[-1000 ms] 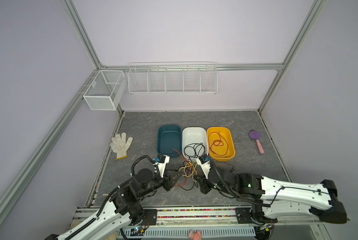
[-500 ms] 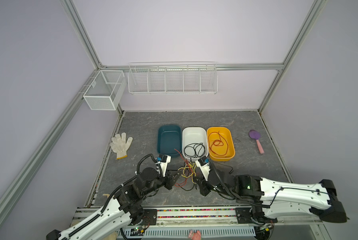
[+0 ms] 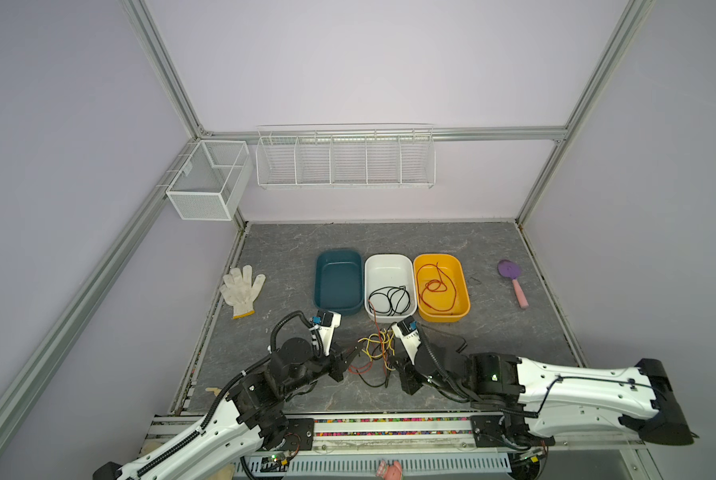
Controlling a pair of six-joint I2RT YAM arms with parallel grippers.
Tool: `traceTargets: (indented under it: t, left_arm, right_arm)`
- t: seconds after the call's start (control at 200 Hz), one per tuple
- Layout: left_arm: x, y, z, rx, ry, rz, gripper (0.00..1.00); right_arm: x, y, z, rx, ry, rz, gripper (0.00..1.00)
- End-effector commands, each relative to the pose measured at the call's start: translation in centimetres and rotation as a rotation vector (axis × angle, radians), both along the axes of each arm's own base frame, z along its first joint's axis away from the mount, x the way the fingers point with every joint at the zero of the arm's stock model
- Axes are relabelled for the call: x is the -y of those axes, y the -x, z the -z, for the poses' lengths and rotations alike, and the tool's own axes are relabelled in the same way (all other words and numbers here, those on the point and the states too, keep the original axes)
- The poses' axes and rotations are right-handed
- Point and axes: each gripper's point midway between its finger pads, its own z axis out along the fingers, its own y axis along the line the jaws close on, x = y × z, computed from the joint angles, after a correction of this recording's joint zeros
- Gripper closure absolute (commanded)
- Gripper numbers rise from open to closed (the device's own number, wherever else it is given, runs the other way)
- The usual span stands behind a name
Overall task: Untangle the cables
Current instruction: 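Pull the yellow wire away from the left gripper with the right gripper, untangling it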
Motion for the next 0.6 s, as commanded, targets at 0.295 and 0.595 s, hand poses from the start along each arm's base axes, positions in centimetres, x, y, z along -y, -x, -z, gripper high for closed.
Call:
traceTargets:
  t: [0.295,0.595]
  left_arm:
    - [-3.7,-0.9,-2.9,0.058,-0.053,-0.155,1.00]
    - [-7.1,-1.5,-4.0,0.046,-0.205,-0.282,1.00]
  right_arm:
    - [6.5,-2.3,5.2,-0.066,0.186,0.249,0.94]
    - [11.9,-3.4,6.7,-0.138,0.206,0.404,0.94]
